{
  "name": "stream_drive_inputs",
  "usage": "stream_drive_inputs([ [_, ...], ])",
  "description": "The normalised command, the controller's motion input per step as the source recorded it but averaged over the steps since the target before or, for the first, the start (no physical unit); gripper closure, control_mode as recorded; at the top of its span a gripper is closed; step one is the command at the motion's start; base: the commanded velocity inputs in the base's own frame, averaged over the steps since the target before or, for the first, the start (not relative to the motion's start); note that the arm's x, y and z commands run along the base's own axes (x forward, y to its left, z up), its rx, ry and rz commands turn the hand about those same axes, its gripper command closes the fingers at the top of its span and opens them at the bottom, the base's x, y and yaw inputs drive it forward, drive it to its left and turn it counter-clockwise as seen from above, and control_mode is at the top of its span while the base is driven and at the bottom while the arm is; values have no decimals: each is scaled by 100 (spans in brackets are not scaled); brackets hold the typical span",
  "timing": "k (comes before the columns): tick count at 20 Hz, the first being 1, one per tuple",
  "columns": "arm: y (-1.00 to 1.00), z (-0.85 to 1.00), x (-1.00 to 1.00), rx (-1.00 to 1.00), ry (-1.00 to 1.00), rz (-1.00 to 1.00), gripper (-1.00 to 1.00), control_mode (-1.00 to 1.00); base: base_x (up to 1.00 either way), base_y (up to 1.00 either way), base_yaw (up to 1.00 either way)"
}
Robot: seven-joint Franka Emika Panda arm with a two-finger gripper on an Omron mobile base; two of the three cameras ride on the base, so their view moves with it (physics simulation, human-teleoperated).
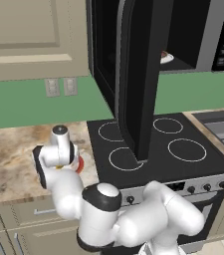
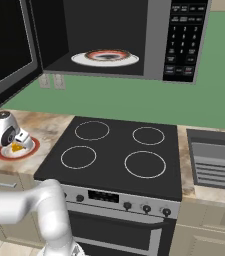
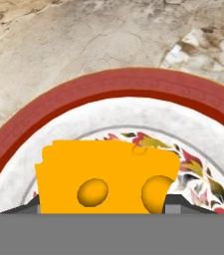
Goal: Pick the cheese from the counter and place it in the microwave. Then turn on the microwave.
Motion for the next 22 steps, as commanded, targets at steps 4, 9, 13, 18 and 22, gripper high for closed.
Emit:
stream_drive_inputs([
  [4,5,-19,0,0,2,0,100,-100,0,0,0],
  [9,8,-13,-13,0,0,0,100,-100,0,0,0],
  [13,17,-6,-29,0,-1,0,100,-100,0,0,0],
  [18,15,-1,-35,0,0,0,100,-100,0,0,0],
  [22,15,0,-35,0,0,0,100,-100,0,0,0],
])
